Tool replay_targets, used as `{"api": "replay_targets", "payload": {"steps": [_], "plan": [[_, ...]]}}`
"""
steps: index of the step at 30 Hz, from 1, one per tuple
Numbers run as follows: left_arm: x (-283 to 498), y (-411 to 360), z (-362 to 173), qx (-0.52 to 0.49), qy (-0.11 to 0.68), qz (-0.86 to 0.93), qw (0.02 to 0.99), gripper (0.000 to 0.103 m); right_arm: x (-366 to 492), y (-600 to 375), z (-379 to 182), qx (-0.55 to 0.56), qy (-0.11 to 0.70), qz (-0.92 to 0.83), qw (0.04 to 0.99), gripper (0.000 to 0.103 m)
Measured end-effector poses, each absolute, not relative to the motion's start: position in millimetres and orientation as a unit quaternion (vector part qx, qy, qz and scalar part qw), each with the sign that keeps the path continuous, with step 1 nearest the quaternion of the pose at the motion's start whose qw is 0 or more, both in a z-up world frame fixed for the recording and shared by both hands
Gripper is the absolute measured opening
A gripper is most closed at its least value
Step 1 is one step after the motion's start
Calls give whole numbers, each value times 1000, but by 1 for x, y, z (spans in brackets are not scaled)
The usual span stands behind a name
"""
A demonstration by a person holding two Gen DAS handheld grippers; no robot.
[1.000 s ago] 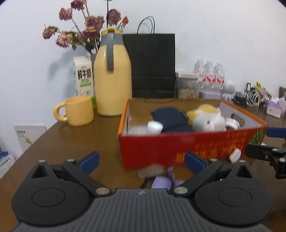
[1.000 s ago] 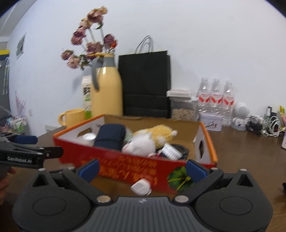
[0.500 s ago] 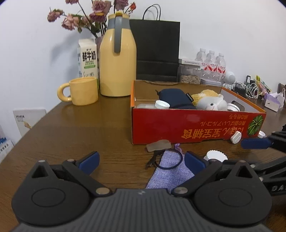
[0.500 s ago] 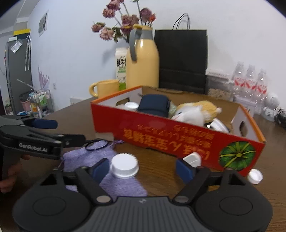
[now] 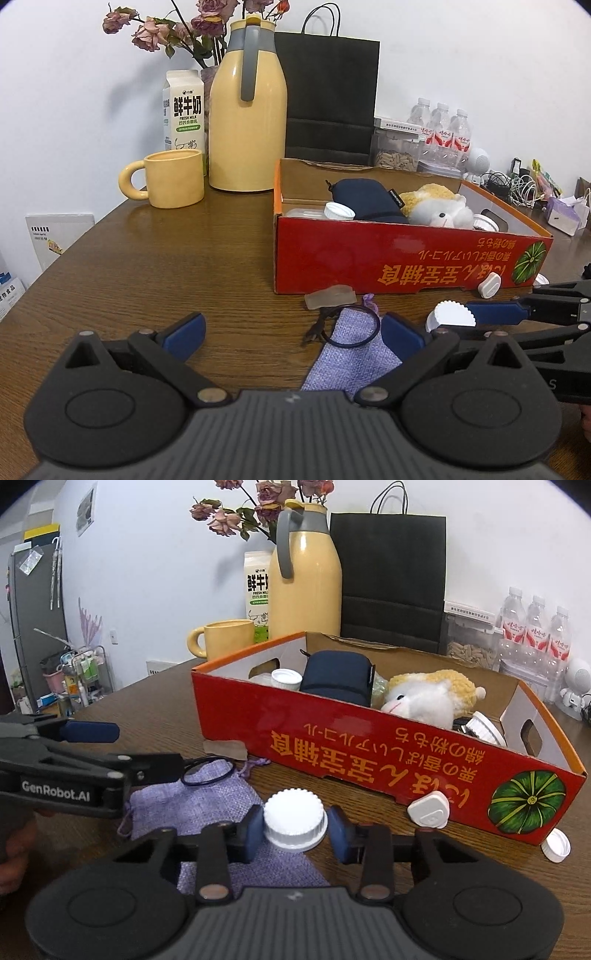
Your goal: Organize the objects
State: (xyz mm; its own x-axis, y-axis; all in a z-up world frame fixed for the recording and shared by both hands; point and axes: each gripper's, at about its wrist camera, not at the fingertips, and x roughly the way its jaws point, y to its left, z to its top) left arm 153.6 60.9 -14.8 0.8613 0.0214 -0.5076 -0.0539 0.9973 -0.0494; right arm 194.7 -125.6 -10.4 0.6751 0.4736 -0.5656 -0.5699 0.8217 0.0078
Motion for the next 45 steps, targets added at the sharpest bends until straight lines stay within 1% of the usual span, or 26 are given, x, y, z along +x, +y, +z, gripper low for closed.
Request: {"api": "replay_targets", "payload": {"steps": [4,12,13,15,16,18,19,21,22,23,24,25,26,27,29,32,36,45], "plan": [[154,62,-15,-35,266,21,963,103,192,-128,-8,-83,270,282,917,37],[159,66,-17,-49,274,34,960,103,184,-150,1,-82,209,219,949,37],[160,67,-17,-49,275,38,960,101,184,-152,1,-81,207,216,951,37],[164,65,-17,-41,276,47,959,89,185,-155,2,-79,202,211,953,37],[166,64,-17,-38,278,49,959,87,184,-157,2,-78,199,210,954,37],[172,62,-17,-34,282,48,957,76,184,-158,3,-78,195,210,955,37],[175,60,-18,-32,287,46,956,73,183,-158,3,-79,193,210,955,37],[180,57,-19,-24,295,43,954,58,182,-159,3,-80,190,211,956,37],[183,55,-21,-20,301,41,953,54,181,-158,3,-80,189,212,955,37],[185,54,-22,-18,305,39,951,48,180,-158,3,-81,187,213,956,37],[187,52,-23,-16,311,33,950,37,180,-158,3,-81,186,214,956,37],[187,52,-23,-18,310,26,950,31,179,-158,3,-81,185,215,956,37],[188,51,-24,-18,312,18,950,17,178,-158,3,-81,184,216,955,37],[188,49,-24,-16,312,12,950,14,178,-158,3,-81,183,216,956,37],[186,48,-24,-17,309,6,951,11,177,-157,4,-81,182,217,956,37],[182,47,-23,-21,300,11,954,11,177,-158,5,-79,180,217,956,37],[168,42,-16,-18,272,11,962,7,177,-159,4,-76,178,217,957,37],[140,34,11,-16,212,1,977,6,176,-163,6,-71,170,212,960,37]]}}
